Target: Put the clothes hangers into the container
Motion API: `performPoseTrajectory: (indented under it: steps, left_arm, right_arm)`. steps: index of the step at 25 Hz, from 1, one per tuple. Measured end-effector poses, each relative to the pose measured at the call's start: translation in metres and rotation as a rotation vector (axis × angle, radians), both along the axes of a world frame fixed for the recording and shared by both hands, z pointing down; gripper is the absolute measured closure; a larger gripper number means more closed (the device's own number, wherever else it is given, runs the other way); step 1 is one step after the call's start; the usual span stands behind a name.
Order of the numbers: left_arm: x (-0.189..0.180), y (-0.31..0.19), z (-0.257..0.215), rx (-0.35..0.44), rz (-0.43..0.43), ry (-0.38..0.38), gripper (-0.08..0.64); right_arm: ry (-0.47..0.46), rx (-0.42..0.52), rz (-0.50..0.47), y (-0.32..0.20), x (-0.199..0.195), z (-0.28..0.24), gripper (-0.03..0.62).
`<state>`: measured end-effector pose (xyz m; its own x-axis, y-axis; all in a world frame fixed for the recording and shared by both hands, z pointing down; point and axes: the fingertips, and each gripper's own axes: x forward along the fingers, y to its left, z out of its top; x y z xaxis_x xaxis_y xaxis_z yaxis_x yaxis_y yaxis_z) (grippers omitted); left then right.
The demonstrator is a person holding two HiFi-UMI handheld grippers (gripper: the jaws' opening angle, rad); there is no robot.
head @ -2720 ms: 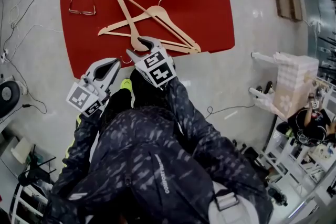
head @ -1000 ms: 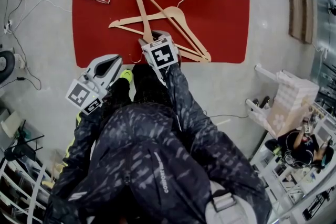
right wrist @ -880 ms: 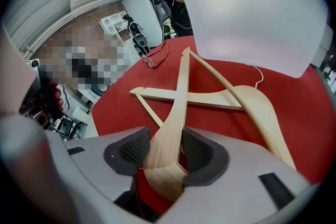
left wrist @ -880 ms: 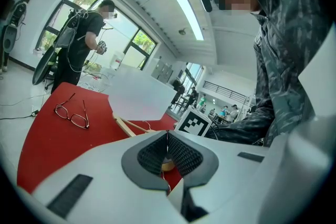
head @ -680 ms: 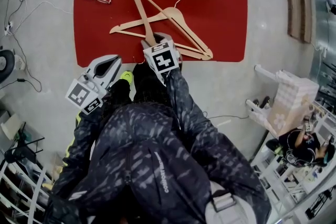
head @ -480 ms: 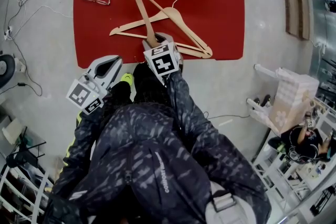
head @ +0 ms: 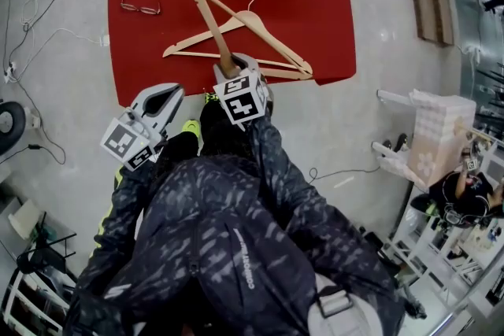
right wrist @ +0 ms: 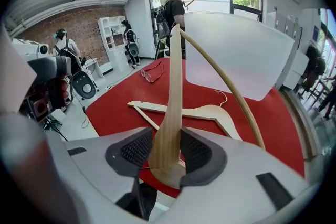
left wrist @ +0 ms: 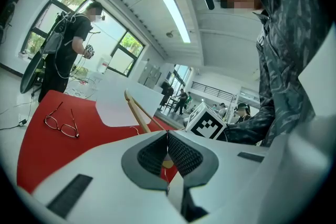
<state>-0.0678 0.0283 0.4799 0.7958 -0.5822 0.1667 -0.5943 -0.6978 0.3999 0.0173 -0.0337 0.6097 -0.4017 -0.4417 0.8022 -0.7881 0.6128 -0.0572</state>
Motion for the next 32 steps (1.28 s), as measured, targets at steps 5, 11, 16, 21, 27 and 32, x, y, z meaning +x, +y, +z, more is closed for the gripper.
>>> performPoseTrajectory:
  steps: [5,11,16,21,27,32]
  left_arm:
    - [0.003,-0.001,-0.009,0.028,0.025,-0.002,0.548]
    - [0.006,0.001,-0.015,0.047,0.057,-0.002,0.549]
    - [0.010,0.001,-0.023,0.069,0.074,-0.005,0.548]
    - [0.001,-0.004,-0.031,0.086,0.071,-0.021,0.549]
    - [0.006,-0.021,-0.046,0.118,0.050,-0.041,0.549]
    - [0.005,-0.040,-0.061,0.141,0.029,-0.041,0.548]
  right_arm:
    - [-0.015,0.048,0.041,0.003,0.004,-0.018,0.420]
    - [-0.013,0.118,0.089,0.004,0.013,-0.036,0.421]
    - [-0.007,0.183,0.096,0.003,0.017,-0.056,0.422]
    - [-0.008,0.229,0.084,0.003,0.007,-0.082,0.422]
    - [-0.057,0.266,0.068,-0.009,0.009,-0.119,0.422]
    - [-0.053,0.341,0.054,-0.034,0.011,-0.150,0.422]
